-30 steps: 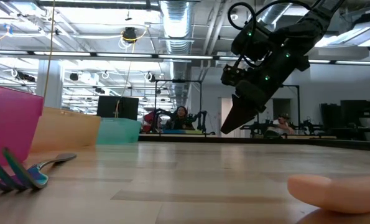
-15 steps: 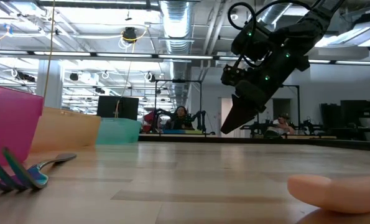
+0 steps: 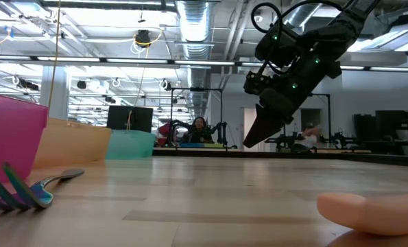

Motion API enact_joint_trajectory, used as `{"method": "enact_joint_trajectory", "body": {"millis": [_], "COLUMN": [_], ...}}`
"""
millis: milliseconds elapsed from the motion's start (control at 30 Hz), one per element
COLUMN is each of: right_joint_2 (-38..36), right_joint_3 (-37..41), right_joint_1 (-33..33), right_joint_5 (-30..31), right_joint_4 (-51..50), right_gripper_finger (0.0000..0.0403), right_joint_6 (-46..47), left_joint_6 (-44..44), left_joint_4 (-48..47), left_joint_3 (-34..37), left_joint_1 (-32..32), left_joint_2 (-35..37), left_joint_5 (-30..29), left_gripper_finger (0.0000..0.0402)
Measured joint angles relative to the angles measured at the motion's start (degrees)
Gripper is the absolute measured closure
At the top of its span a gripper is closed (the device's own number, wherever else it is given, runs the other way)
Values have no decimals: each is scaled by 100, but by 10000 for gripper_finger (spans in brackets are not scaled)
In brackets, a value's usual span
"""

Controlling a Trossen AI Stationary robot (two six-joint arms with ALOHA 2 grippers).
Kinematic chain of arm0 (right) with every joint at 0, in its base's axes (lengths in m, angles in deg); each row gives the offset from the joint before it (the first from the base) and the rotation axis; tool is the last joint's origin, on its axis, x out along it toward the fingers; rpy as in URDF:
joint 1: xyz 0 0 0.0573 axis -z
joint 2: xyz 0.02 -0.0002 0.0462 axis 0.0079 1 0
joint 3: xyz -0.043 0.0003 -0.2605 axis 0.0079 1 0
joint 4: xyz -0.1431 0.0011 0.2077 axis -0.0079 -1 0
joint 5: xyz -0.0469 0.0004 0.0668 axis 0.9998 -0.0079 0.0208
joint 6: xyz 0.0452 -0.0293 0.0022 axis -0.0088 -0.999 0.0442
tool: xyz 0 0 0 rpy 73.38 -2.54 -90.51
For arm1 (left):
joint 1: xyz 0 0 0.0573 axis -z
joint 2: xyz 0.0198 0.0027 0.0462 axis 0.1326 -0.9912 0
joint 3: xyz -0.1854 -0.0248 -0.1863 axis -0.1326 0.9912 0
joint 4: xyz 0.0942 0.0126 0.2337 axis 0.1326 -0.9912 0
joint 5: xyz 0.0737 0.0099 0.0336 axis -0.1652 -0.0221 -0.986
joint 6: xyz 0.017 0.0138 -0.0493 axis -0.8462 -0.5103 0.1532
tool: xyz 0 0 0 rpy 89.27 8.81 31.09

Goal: Sort silverware by color (type)
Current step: Put the blue fork into the pink bin, then put the orange fork into the orange bin

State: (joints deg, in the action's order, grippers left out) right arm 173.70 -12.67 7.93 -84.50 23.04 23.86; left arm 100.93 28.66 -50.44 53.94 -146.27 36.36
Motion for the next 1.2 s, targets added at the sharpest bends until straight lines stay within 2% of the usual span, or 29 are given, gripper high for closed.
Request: {"method": "enact_joint_trajectory", "body": {"millis": [533,633,800,967,1200], "right_joint_2": [0,0,0,0,-2], "right_joint_3": [0,0,0,0,0], "right_joint_1": [0,0,0,0,-6], "right_joint_5": [-4,-6,-7,-11,-19], "right_joint_4": [-2,-2,-2,0,30], "right_gripper_finger": [148,148,148,148,148], "right_joint_6": [1,0,0,0,-7], "left_joint_6": [-114,38,436,478,474], "left_joint_4": [9,6,-30,-172,-1054], "left_joint_3": [0,0,0,-107,-441], "left_joint_1": [2,-23,-109,-193,-326], "left_joint_2": [0,0,0,0,155], "left_joint_5": [47,102,160,367,264], "left_gripper_finger": [398,381,331,284,273]}}
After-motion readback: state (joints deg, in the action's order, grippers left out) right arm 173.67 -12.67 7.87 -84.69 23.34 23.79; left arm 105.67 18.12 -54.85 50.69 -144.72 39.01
